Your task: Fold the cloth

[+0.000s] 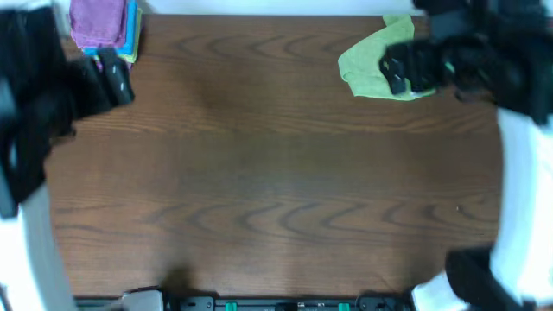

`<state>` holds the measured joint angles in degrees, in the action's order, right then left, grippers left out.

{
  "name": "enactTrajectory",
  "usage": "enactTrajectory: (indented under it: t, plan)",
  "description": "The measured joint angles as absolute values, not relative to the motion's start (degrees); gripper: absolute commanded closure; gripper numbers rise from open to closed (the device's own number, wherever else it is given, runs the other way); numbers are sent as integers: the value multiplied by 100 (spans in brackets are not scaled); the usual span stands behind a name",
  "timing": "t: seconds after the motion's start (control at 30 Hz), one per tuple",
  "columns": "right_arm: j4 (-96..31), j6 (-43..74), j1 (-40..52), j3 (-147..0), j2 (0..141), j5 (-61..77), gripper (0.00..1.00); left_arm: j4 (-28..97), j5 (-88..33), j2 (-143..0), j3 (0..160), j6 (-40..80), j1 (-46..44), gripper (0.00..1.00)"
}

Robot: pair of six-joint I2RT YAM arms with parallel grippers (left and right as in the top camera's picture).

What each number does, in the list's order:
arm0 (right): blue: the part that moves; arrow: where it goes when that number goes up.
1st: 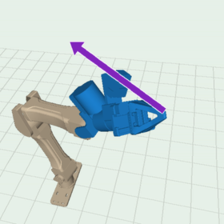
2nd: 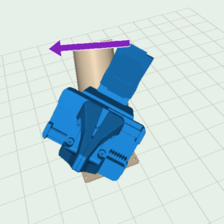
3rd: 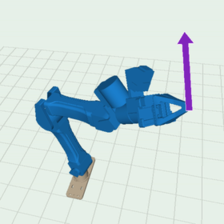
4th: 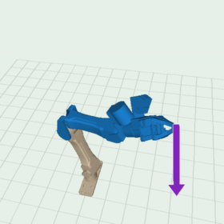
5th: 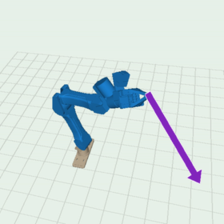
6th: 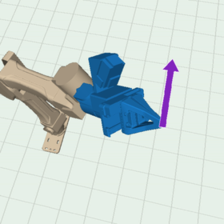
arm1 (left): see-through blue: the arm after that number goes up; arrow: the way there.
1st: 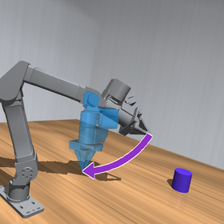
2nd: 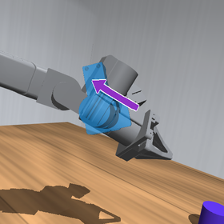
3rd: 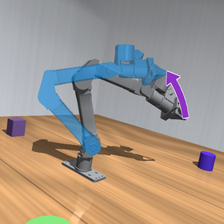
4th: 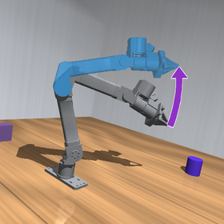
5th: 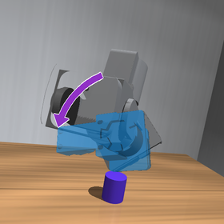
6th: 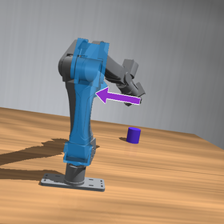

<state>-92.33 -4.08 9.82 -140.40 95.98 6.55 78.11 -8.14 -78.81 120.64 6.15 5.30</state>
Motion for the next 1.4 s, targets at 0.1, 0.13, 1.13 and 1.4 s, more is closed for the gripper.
enactTrajectory:
  t: [0.1, 0.13, 1.13, 1.4]
  plan:
    - [-9292, -421, 982, -13788, 8879, 655, 12, 7513, -814, -7238, 11179, 585, 287, 5]
    - [-9292, -423, 982, -13537, 8656, 655, 12, 7365, -814, -7052, 10814, 569, 204, 5]
    - [-8073, -460, 991, -10001, 7140, 615, 1, 7382, -674, -6069, 8969, 355, 99, 4]
    - [-8073, -460, 991, -10001, 7140, 615, 1, 7588, -30, -6069, 8969, 228, 99, 5]
